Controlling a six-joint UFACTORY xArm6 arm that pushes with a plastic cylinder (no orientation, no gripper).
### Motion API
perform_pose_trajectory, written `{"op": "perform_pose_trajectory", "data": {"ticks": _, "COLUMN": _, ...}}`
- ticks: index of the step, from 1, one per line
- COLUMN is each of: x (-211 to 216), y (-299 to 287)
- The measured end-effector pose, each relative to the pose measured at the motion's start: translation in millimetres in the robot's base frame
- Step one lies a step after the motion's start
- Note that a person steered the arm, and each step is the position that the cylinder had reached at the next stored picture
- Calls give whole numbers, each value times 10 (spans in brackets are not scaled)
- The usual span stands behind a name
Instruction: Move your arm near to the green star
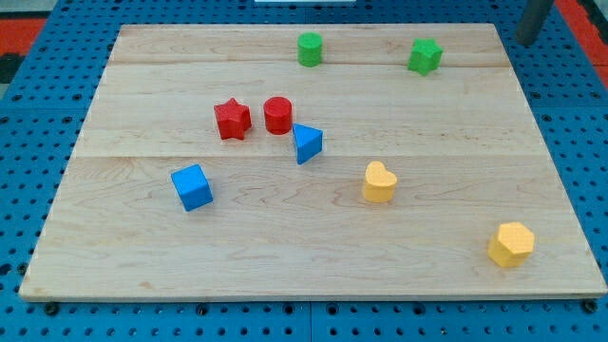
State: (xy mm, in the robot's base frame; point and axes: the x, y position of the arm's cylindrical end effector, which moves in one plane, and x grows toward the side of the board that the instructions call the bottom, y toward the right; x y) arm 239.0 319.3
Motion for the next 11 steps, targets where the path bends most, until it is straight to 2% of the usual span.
{"op": "perform_pose_trajectory", "data": {"ticks": 1, "x": 494, "y": -356}}
{"op": "perform_pose_trajectory", "data": {"ticks": 2, "x": 1306, "y": -935}}
{"op": "perform_pose_trajectory", "data": {"ticks": 3, "x": 1324, "y": -1932}}
{"op": "perform_pose_trajectory", "data": {"ticks": 4, "x": 1134, "y": -2170}}
{"op": "perform_pose_trajectory", "data": {"ticks": 8, "x": 1017, "y": -1947}}
{"op": "perform_pose_trajectory", "data": {"ticks": 11, "x": 814, "y": -1393}}
